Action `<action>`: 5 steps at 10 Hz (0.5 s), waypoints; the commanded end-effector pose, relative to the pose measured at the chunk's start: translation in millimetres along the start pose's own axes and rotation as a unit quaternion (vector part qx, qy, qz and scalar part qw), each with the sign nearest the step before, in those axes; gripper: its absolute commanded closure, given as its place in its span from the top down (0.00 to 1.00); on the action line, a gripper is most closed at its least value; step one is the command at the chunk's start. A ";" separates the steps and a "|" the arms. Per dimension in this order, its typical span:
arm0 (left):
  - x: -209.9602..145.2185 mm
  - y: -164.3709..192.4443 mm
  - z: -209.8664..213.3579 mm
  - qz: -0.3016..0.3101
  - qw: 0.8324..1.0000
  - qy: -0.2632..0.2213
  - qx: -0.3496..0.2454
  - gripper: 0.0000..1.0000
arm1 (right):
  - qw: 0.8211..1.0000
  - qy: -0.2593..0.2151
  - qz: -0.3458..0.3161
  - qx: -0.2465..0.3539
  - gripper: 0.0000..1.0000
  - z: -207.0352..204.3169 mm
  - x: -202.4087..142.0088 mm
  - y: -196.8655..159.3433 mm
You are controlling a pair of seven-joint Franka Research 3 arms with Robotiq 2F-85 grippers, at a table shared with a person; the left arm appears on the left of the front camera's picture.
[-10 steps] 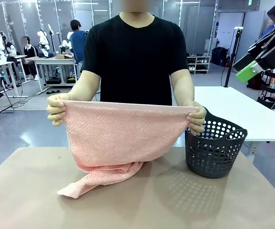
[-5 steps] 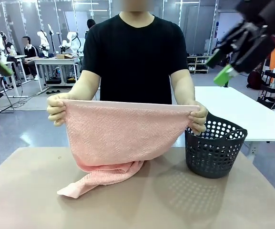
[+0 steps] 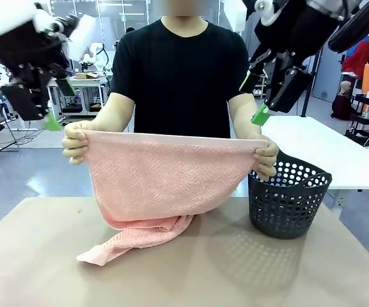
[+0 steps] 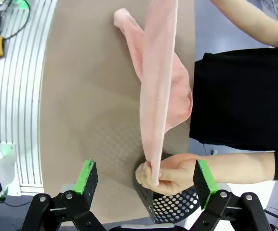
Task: Fold the towel.
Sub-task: Grab the top end of the 100 cm Hotel Towel extended by the human.
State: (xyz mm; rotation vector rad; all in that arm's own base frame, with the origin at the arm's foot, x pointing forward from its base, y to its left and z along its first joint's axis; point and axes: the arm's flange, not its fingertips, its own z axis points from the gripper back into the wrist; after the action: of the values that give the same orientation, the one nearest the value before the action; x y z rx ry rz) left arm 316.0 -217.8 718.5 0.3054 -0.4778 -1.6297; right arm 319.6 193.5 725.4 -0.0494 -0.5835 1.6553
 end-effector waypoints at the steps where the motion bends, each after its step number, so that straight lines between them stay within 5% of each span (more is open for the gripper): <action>1: 15.2 10.8 -7.1 0.017 1.000 0.012 -0.007 1.00 | 1.000 0.012 -0.008 -0.009 1.00 -9.7 1.4 -6.3; 5: 32.7 25.5 -44.8 0.000 1.000 0.015 0.006 1.00 | 0.998 0.057 -0.032 0.000 1.00 -45.3 2.3 -19.5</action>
State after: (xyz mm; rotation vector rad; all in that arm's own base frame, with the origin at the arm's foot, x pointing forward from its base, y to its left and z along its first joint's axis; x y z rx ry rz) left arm 347.7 -251.3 696.3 0.2952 -0.4414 -1.6317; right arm 349.3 203.6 699.7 -0.1047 -0.5153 1.6220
